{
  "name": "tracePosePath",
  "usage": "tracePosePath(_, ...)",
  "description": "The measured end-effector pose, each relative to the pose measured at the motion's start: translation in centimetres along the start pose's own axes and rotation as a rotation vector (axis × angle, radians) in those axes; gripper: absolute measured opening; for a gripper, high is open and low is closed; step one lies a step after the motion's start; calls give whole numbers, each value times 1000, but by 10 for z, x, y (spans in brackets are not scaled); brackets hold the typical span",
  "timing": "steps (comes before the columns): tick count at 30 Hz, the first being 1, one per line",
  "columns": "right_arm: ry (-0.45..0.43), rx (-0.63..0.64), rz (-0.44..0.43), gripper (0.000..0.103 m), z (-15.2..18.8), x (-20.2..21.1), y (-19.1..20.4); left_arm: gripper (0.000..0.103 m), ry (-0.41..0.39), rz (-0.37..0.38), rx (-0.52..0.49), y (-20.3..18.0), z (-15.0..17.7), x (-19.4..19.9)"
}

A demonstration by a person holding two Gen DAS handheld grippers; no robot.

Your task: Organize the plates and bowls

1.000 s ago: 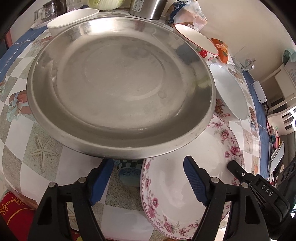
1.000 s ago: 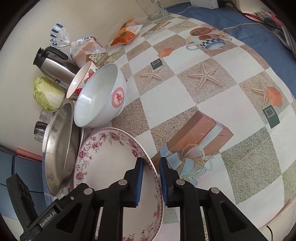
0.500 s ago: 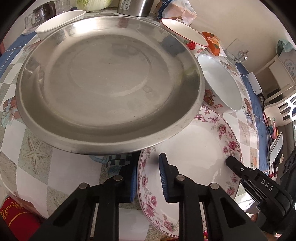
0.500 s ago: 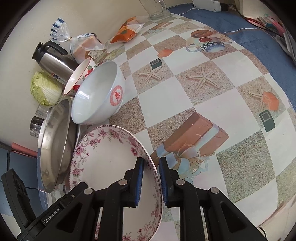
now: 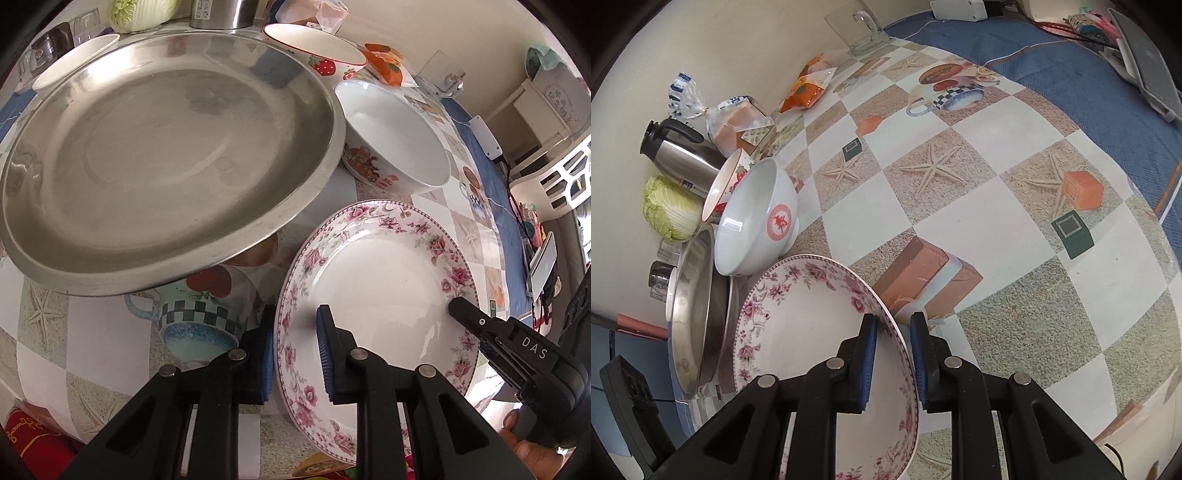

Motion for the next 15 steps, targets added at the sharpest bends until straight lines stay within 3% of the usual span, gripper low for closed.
tracePosePath(15,-55,44,-9,20,-3,24,2,22,-10,27,-5,-10,-5,1)
Point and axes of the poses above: each gripper's, at about its wrist camera, not at the fingertips, and x roughly against the way its jaws point, y to its left, z to its underside, the point moved 4 cm from there along -x, roughly the way its jaws point, and after that the axes turned 1 degree about -z, right-handed, at the moved point
